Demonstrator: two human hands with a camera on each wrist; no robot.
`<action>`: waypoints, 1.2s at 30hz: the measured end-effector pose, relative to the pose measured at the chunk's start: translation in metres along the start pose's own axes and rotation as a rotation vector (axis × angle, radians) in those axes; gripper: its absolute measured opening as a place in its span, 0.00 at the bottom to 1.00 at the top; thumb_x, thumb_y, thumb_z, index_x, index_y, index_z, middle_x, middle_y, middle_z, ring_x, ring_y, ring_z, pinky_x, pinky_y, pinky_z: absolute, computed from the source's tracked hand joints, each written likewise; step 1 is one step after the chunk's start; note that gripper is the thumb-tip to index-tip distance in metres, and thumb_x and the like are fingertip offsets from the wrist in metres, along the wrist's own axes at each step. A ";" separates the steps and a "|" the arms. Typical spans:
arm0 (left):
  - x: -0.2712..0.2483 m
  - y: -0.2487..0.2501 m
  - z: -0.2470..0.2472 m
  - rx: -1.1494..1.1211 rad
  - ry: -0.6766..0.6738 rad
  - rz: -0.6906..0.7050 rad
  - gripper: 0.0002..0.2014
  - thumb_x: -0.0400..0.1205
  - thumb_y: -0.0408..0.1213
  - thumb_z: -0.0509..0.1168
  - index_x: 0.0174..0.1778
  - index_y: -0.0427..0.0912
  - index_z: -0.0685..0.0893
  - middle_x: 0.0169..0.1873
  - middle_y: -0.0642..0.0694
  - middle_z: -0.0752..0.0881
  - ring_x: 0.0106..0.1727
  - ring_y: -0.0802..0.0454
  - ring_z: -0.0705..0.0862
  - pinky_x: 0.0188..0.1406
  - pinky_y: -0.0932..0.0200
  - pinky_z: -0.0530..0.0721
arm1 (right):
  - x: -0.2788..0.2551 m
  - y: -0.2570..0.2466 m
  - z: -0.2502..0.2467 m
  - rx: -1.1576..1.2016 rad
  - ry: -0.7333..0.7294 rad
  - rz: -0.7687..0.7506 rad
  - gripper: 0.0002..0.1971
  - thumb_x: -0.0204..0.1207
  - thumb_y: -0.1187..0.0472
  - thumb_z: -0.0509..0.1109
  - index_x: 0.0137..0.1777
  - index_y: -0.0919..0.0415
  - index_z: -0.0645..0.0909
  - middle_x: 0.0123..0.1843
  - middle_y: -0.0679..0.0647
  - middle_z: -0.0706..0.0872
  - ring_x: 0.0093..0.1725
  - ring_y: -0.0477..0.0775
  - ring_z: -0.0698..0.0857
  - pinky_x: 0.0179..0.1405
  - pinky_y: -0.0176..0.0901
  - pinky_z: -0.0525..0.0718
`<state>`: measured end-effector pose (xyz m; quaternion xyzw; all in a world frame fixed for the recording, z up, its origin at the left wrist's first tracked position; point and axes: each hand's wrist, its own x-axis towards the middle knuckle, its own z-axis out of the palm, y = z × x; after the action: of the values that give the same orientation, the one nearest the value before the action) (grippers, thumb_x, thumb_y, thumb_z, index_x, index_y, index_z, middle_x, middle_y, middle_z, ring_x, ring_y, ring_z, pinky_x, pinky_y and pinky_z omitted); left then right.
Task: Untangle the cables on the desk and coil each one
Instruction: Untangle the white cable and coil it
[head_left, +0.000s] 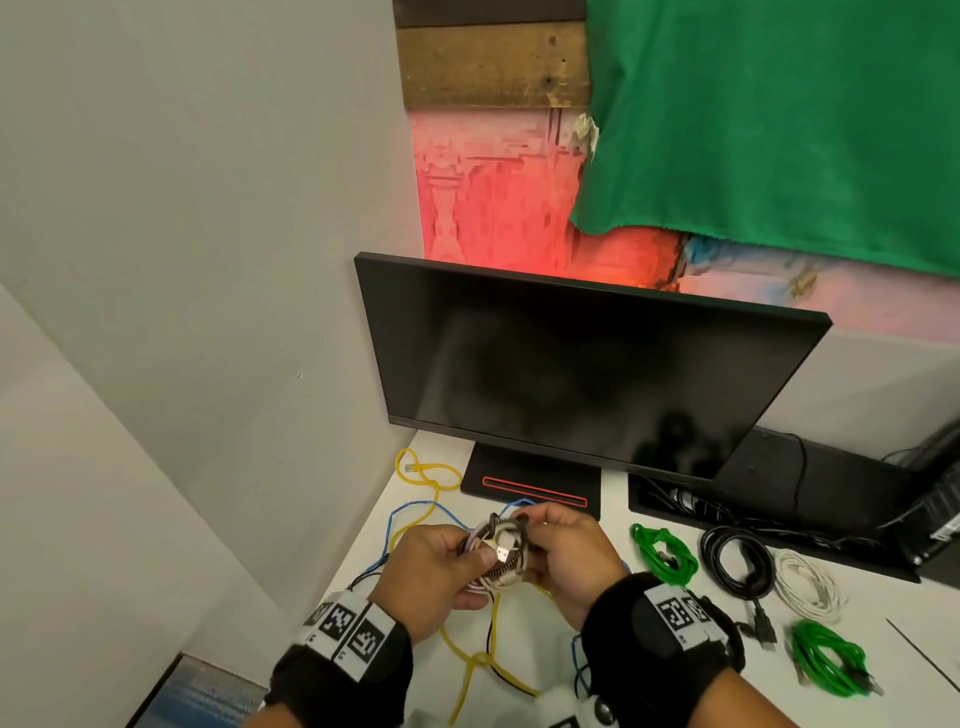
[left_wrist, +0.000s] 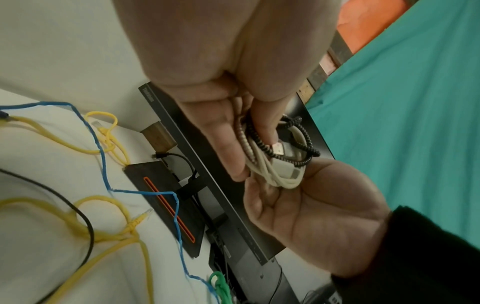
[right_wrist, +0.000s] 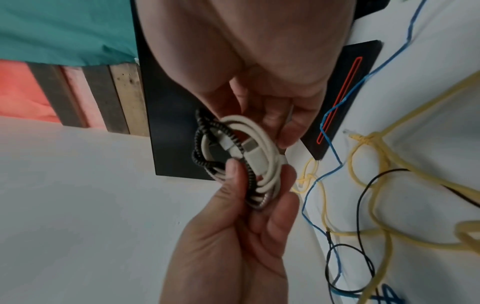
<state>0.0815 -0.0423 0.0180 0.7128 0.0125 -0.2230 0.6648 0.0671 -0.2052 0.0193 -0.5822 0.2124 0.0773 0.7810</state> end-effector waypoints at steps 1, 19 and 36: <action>0.001 -0.001 0.001 0.017 0.005 -0.002 0.05 0.80 0.29 0.72 0.39 0.40 0.91 0.37 0.39 0.92 0.37 0.47 0.91 0.34 0.54 0.88 | 0.000 -0.001 -0.001 0.014 -0.006 0.015 0.10 0.82 0.71 0.65 0.42 0.64 0.87 0.38 0.63 0.90 0.32 0.57 0.88 0.31 0.45 0.84; 0.008 -0.002 0.001 -0.004 -0.090 0.048 0.08 0.81 0.33 0.71 0.55 0.42 0.90 0.44 0.42 0.92 0.44 0.46 0.90 0.46 0.51 0.87 | -0.005 -0.004 -0.012 0.059 -0.137 -0.016 0.09 0.85 0.62 0.66 0.56 0.69 0.83 0.45 0.68 0.91 0.40 0.61 0.90 0.44 0.54 0.88; 0.006 0.019 0.006 -0.209 0.085 -0.057 0.02 0.78 0.27 0.71 0.41 0.36 0.88 0.36 0.39 0.90 0.35 0.47 0.88 0.34 0.56 0.86 | -0.005 -0.003 -0.006 -0.567 -0.018 -0.445 0.08 0.82 0.58 0.68 0.53 0.42 0.83 0.48 0.49 0.92 0.47 0.47 0.91 0.55 0.59 0.88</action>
<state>0.0910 -0.0519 0.0335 0.6479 0.0841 -0.2087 0.7278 0.0621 -0.2109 0.0232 -0.8070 0.0436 -0.0337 0.5880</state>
